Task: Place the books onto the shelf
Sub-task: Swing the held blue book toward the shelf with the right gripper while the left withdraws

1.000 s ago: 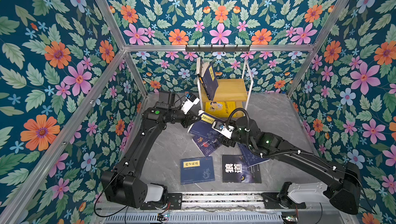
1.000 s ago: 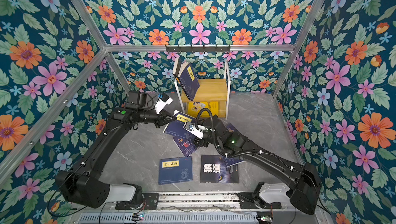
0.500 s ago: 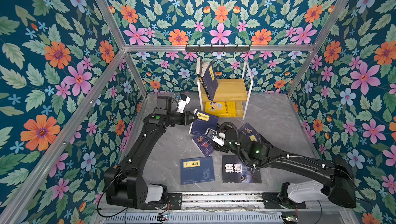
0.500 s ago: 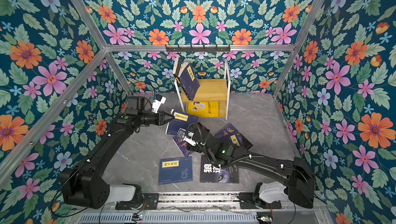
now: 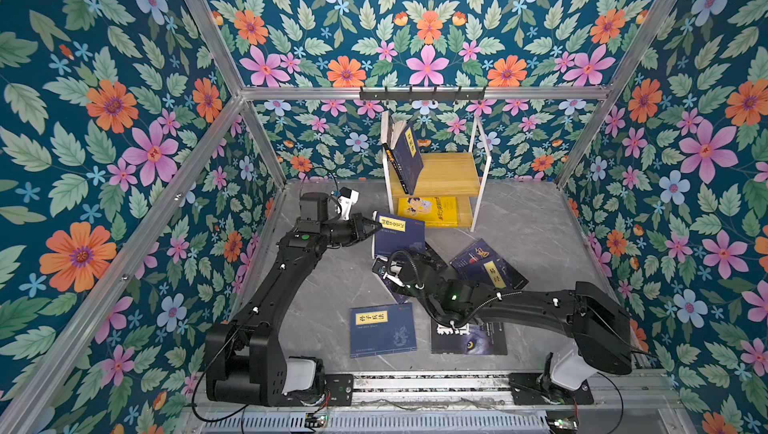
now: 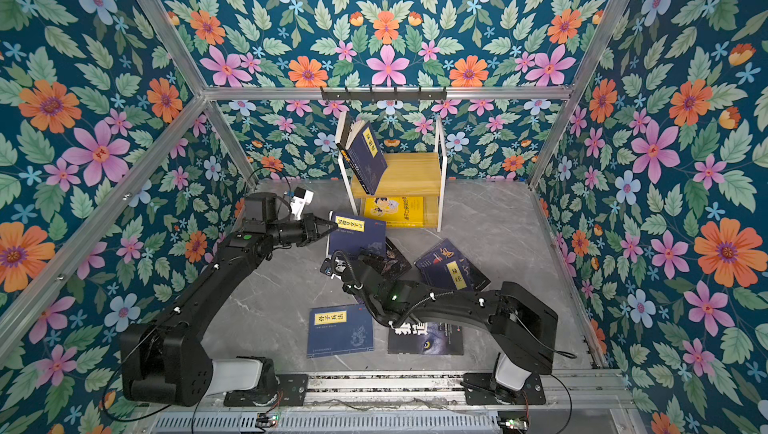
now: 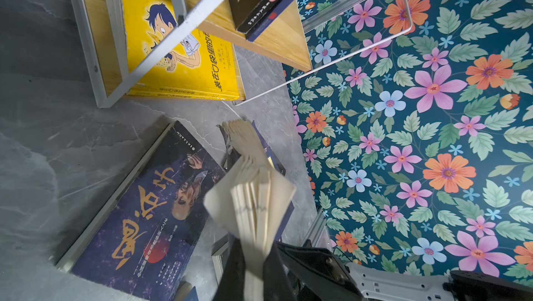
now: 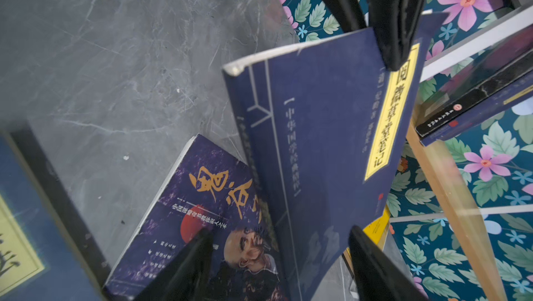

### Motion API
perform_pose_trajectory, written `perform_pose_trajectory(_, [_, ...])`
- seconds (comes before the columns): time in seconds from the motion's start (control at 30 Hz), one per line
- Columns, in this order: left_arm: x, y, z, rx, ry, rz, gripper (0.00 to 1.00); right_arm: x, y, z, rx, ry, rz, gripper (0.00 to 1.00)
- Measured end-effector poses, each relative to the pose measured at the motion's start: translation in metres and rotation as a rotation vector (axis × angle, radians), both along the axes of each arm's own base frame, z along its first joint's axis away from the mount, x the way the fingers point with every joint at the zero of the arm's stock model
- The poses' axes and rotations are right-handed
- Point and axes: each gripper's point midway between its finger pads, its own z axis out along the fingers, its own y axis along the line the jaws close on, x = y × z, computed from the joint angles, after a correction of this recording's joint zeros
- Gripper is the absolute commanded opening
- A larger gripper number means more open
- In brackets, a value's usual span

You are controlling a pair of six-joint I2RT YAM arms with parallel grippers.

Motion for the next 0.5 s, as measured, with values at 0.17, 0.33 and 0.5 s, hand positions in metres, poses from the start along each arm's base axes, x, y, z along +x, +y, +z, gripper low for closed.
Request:
perform_pose_trajectory(0.17, [0.000, 0.001, -0.002, -0.035, 0.028, 0.015, 0.00, 0.015, -0.003, -0.015, -0.008, -0.010, -0.044, 0.31])
perform_pose_trajectory(0.33, [0.004, 0.006, -0.003, -0.058, 0.035, 0.043, 0.19, 0.024, -0.008, -0.012, 0.008, -0.031, -0.066, 0.00])
perform_pose_trajectory(0.5, [0.010, 0.017, -0.005, -0.072, 0.051, 0.087, 0.47, 0.025, -0.017, -0.007, 0.031, -0.026, -0.083, 0.00])
